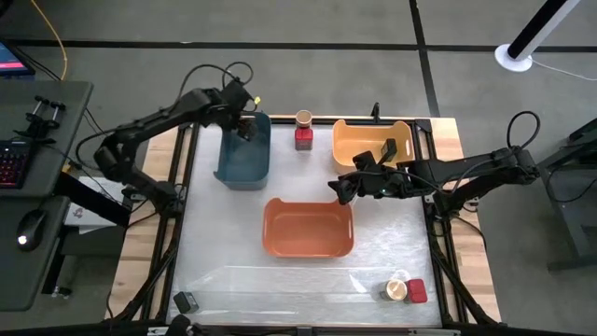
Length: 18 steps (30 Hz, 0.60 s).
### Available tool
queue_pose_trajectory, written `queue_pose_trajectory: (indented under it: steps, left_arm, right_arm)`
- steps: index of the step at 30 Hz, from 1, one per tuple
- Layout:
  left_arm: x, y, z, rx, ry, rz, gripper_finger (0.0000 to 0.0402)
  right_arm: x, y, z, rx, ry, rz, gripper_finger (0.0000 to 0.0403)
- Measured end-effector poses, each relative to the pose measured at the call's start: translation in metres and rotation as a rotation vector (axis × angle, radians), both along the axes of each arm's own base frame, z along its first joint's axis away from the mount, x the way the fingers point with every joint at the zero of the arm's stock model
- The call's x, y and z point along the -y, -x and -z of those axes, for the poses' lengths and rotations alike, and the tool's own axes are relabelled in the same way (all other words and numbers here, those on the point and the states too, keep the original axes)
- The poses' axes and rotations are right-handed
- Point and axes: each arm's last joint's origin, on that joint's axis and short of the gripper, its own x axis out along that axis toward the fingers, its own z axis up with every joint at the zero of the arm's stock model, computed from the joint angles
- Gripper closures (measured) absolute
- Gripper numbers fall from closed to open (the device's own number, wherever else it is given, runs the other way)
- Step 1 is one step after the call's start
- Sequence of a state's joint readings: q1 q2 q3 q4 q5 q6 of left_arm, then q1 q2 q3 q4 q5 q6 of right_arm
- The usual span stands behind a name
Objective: Sort spices by type
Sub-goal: Put the bottom left gold seasoning bottle into the blue bin
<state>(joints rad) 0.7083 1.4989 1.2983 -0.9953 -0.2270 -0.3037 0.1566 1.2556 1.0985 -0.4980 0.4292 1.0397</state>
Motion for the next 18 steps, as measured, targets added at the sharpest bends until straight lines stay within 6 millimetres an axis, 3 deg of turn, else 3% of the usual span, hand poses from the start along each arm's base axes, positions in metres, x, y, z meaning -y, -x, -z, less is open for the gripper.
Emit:
queue_pose_trajectory:
  steps: [8, 18]
  left_arm:
    - [-0.012, 0.004, 0.032, -0.028, 0.070, -0.198, 0.0163]
    - [-0.025, 0.005, 0.038, 0.065, -0.015, -0.372, 0.0153]
  right_arm:
    - [0.000, 0.000, 0.000, 0.000, 0.000, 0.000, 0.0171]
    - [0.000, 0.000, 0.000, -0.001, -0.002, -0.004, 0.0171]
